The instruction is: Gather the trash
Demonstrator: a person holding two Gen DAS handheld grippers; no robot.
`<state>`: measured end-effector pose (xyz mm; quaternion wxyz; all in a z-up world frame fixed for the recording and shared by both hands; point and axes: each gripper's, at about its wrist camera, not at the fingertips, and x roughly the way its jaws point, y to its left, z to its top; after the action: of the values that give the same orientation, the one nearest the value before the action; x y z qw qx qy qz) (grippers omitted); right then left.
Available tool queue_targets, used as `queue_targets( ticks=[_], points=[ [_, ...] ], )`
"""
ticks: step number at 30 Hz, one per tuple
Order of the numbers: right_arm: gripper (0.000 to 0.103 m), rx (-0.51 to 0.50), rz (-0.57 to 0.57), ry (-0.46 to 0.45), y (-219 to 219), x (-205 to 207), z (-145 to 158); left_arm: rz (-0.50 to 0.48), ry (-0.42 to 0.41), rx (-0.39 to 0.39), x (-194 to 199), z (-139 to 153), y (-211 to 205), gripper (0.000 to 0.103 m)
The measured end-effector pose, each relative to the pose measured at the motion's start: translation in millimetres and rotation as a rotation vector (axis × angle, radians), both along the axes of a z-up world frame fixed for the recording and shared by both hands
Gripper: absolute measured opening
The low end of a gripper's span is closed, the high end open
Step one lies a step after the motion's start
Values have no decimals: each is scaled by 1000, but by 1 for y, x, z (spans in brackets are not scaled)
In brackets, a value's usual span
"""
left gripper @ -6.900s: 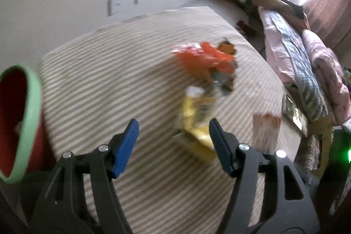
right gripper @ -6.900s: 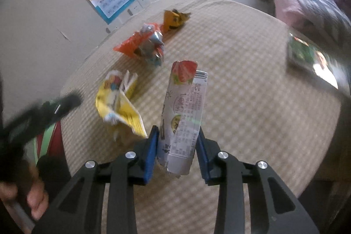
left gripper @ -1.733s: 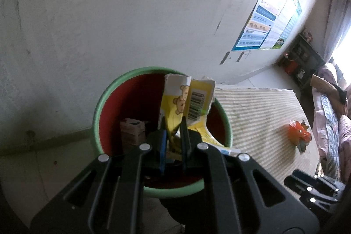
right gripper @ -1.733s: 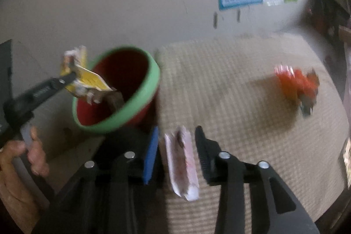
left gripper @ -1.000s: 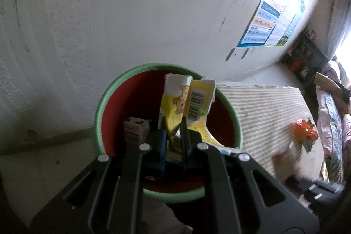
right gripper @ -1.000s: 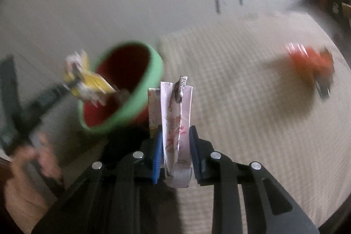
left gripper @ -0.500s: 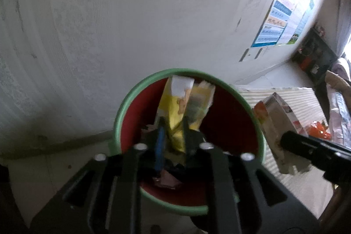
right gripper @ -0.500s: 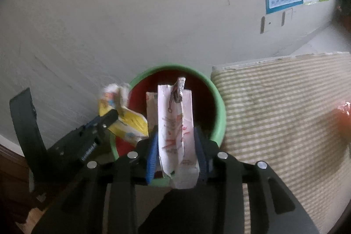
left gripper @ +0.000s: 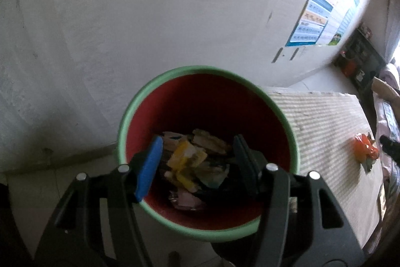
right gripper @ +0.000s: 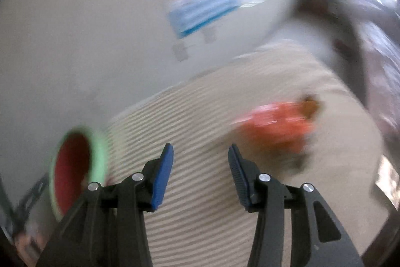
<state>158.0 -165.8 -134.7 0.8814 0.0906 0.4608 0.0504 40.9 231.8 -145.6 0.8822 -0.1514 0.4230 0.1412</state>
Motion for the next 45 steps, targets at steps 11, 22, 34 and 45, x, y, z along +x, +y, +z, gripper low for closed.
queue_targets(
  ticks=[11,22,34,45],
  points=[
    [47,45,-264,159,-133,93,-59,-161,11,19,26,9,-85,58],
    [31,118,-221,173,-150,112,-84,-270,39,36,53,9,-148,59],
    [44,277,-212,145,-169,90,-83,-431,27,-102,130,10,-281,67],
    [47,131,-277,-5,-201,47,-52,-547,164,-155,188,-24,-395,72]
  ],
)
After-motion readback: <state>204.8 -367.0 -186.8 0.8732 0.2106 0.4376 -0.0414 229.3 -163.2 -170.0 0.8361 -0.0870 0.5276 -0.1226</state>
